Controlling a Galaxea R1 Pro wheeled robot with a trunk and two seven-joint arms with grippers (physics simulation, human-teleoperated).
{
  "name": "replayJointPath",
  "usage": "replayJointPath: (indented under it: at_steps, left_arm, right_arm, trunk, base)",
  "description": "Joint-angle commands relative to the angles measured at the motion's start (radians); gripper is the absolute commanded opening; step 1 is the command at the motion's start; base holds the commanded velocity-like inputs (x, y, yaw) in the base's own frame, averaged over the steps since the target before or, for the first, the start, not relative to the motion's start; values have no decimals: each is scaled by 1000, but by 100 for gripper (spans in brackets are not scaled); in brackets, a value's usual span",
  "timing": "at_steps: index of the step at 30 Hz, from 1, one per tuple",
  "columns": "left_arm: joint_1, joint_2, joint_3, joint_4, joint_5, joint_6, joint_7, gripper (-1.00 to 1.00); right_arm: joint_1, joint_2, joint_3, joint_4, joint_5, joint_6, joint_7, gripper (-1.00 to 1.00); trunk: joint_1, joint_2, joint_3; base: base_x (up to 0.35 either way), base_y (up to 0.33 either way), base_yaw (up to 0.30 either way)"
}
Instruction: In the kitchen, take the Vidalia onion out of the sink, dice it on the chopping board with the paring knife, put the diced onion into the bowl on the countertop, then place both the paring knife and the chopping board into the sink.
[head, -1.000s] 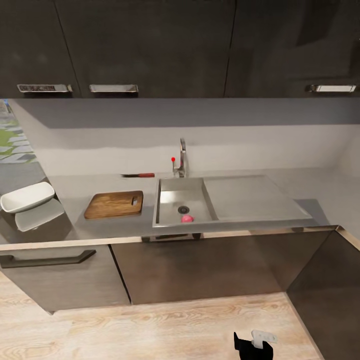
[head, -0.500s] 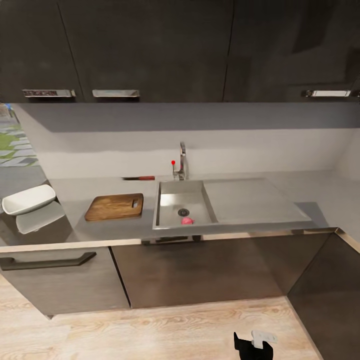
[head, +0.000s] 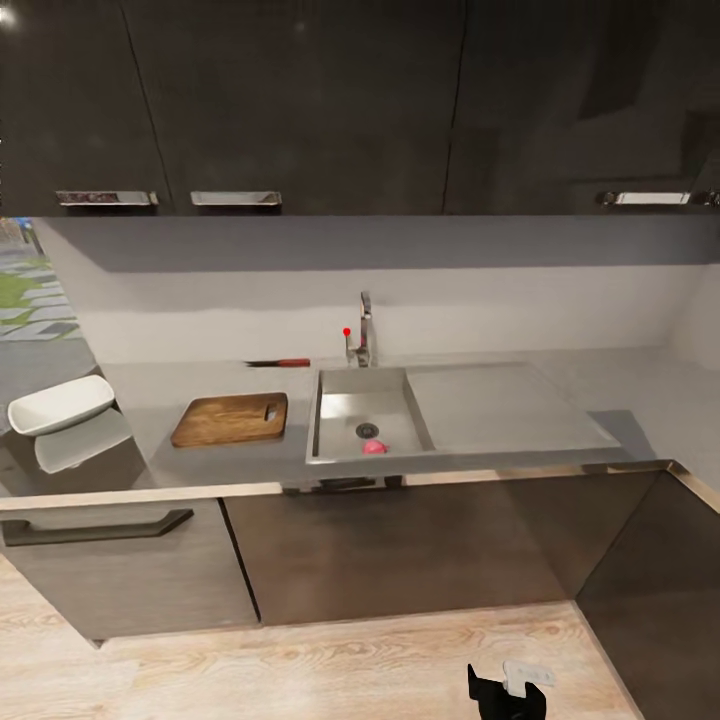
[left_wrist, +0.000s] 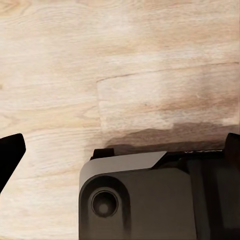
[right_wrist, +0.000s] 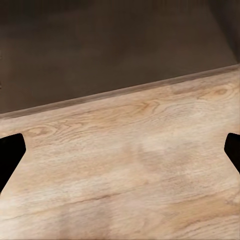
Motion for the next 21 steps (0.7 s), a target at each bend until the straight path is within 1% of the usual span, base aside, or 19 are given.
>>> replayJointPath:
  at_steps: [1,21]
  left_arm:
    - [0,1,-8,-1,0,-1,8,100]
    - [0,1,-8,-1,-1,-1,8,100]
  right_arm:
    - [-1,0,-6,1,10,-3,-4,100]
    - [-1,0,-6,1,10,-3,-4,100]
  trunk:
    - [0,-1,1]
    - [0,-1,32]
  base:
    - [0,0,0]
    - [0,0,0]
